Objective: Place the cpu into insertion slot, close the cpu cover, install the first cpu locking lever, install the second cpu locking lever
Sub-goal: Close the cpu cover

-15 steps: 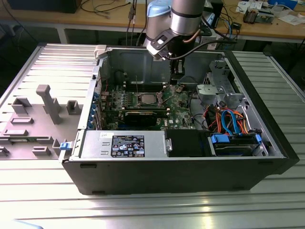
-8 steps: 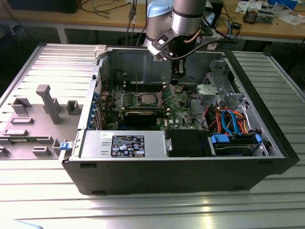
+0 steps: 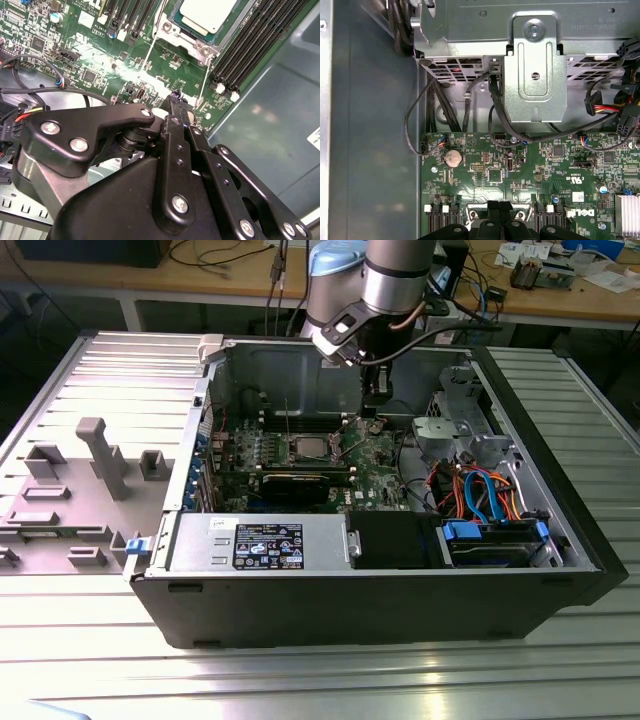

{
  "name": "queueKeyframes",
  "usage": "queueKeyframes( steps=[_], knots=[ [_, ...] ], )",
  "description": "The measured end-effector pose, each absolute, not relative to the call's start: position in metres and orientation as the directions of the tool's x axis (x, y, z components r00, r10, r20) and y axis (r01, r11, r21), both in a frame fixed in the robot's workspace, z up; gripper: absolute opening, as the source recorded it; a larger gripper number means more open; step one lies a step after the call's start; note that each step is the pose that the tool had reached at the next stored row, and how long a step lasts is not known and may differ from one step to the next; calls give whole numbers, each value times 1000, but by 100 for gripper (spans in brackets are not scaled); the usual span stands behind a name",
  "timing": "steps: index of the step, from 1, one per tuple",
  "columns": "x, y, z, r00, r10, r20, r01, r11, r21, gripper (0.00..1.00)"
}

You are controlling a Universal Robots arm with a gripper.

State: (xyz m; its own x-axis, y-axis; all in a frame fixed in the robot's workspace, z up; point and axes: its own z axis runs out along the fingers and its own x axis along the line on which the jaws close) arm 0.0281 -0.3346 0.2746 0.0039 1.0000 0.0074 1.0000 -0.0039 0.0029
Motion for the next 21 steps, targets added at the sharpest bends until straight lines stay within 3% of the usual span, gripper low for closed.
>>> queueKeyframes(
  steps=[21],
  knots=[
    [34,-335,275,4,1000,7,1000,-4,3,11]
  ],
)
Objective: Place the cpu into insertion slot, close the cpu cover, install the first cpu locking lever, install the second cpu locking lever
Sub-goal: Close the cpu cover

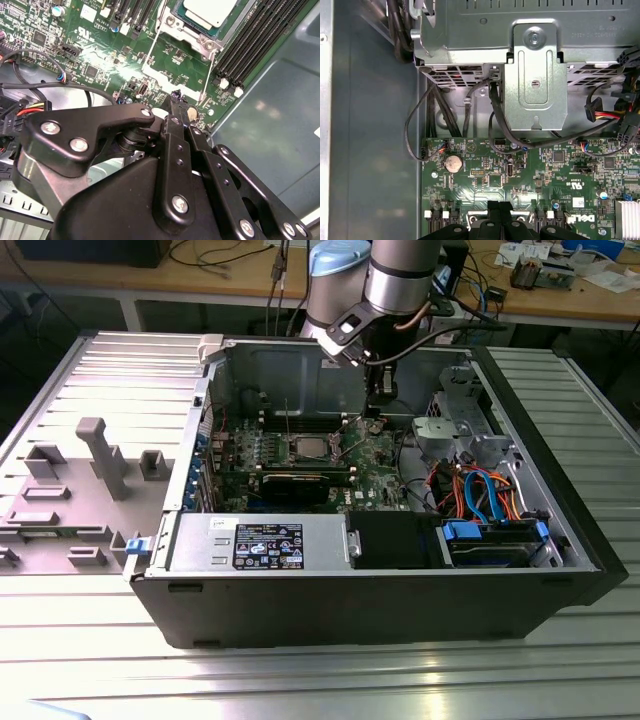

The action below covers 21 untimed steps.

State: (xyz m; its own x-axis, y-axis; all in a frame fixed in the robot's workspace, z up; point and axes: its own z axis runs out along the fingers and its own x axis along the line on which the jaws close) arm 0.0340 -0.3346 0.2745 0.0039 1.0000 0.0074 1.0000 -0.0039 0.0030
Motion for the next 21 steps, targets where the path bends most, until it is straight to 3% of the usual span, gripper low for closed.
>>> queueKeyframes(
  steps=[21],
  knots=[
    [46,-334,261,1,1000,7,1000,-2,1,11]
  ],
)
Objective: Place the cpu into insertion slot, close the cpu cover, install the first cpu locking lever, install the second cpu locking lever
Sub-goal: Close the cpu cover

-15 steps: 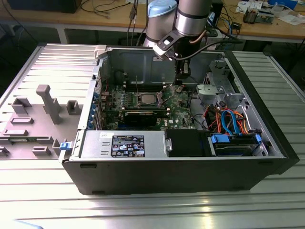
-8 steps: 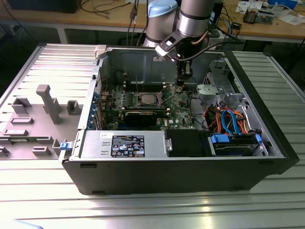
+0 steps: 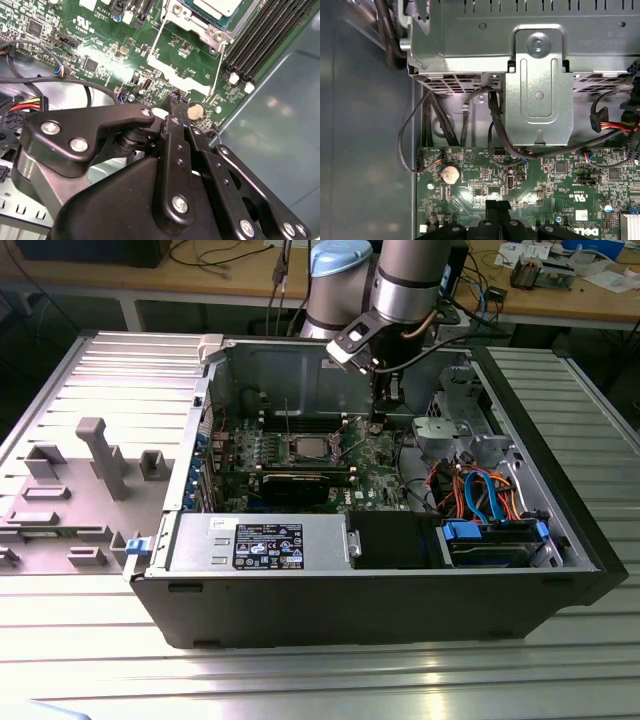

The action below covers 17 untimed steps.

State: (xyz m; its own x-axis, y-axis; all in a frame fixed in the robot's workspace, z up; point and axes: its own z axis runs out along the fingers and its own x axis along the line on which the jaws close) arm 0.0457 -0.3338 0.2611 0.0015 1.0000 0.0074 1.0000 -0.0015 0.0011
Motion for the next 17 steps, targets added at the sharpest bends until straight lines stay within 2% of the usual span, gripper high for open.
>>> queueKeyframes(
  steps=[17],
  knots=[
    [43,-334,250,-7,1000,8,1000,7,-2,11]
  ],
)
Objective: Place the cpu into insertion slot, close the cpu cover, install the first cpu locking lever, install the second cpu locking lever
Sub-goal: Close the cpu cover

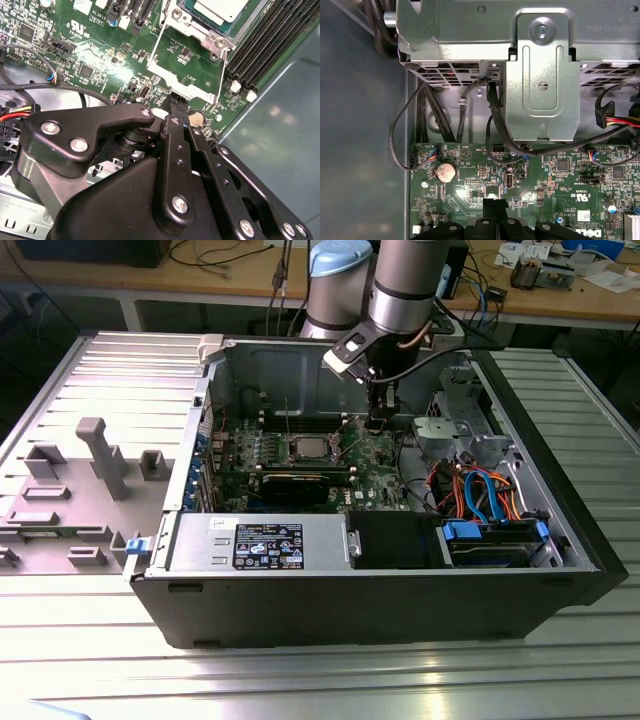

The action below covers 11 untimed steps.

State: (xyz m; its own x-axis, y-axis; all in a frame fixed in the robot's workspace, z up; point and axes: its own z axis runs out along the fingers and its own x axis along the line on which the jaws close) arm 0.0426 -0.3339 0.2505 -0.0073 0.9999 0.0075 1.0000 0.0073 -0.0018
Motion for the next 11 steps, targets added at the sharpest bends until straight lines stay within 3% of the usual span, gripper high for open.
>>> queueKeyframes(
  steps=[11],
  knots=[
    [36,-334,250,-7,1000,7,1000,7,-2,11]
  ],
)
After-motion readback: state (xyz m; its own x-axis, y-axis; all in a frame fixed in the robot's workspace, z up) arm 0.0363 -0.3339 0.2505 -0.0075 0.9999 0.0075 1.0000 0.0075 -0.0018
